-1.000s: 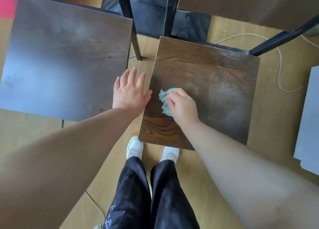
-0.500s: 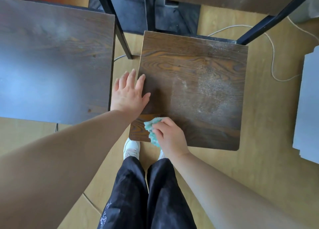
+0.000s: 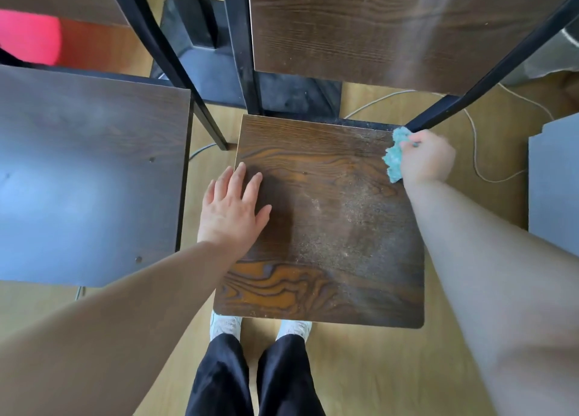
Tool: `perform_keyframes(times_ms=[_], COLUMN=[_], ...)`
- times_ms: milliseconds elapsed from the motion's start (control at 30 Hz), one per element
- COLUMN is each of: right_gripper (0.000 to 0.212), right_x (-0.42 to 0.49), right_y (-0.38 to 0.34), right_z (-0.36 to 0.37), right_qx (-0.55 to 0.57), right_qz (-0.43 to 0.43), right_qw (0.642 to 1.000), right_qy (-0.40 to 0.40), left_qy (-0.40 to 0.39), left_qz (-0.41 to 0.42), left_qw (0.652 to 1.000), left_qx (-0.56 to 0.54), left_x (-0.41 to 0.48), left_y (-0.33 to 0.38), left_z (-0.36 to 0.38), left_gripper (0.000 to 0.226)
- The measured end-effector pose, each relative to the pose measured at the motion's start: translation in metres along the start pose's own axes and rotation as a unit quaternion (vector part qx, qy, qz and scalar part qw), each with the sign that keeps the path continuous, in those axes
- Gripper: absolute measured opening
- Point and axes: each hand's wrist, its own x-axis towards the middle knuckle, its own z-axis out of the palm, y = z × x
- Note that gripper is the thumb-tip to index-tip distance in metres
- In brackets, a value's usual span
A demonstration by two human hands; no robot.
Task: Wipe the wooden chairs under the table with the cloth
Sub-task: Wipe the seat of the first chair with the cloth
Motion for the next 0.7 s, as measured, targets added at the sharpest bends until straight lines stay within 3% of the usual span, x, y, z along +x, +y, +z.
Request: perform_keyframes(times_ms=[133,400,700], right_gripper=[0.026,0.02,0.016], right_x=[-0.003,-0.054,-0.118], right_y=[-0.009,-0.063,-0.047], right_z=[0.015,0.042,0.051], right_qx=[0.041,0.034,0.015], right_qz=[0.019,-0.189,-0.298], right_qw=[0.999,0.975,0.94], right_qy=[-0.011,-0.116,-0.166], left_qy=[0.001,-0.007,-0.005], left_qz=[-0.001,-0.007,0.0], left_qw=[1.0,1.0,1.0], left_qx=[0.001,-0.014,-0.007], left_x=[0.001,-0.01,-0.03], left_y=[-0.003,-0.002,-0.01], left_z=[0.003,0.005,0.006], left_gripper=[0.064,0.064,0.064])
